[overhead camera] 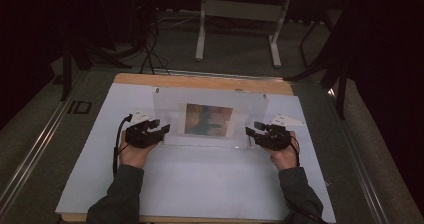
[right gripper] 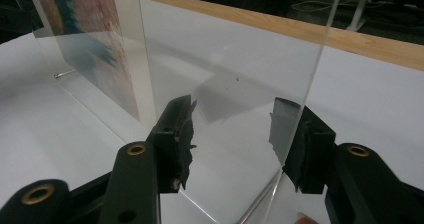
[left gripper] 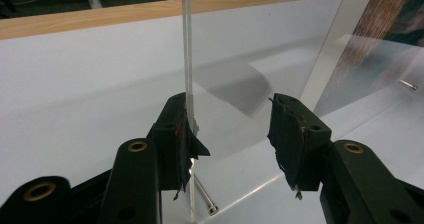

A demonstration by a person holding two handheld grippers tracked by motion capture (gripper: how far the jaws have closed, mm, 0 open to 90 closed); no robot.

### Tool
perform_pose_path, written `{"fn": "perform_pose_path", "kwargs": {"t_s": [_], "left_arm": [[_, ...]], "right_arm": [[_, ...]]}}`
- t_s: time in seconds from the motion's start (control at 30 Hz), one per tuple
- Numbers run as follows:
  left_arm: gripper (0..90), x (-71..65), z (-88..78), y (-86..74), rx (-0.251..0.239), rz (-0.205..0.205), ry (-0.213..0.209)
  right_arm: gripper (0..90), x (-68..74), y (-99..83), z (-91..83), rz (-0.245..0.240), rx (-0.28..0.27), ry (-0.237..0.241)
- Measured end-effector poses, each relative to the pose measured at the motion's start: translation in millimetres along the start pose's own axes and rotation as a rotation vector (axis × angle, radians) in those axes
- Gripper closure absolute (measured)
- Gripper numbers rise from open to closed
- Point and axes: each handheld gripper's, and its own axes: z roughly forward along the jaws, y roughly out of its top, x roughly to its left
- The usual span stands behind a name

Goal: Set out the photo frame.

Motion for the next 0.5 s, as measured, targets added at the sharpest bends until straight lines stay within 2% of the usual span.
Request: {"fn": "perform_pose_path", "kwargs": {"t_s": [0.23, 0.33, 0.5], "left_arm": [[49.4, 2.1, 0.3, -0.6, 0.004, -0.019, -0.006], [46.5, 2.9, 0.5, -2.0, 0.014, -0.011, -0.010], [45.3, 5.2, -4.9, -2.4, 0.000, -0.012, -0.025]], "right_arm": [[49.3, 0.3, 0.1, 0.2, -0.013, 0.003, -0.003], [48.9, 0.8, 0.1, 0.4, -0.027, 0.014, -0.007], [47.2, -2.1, -1.9, -1.0, -0.033, 0.029, -0.001]]}}
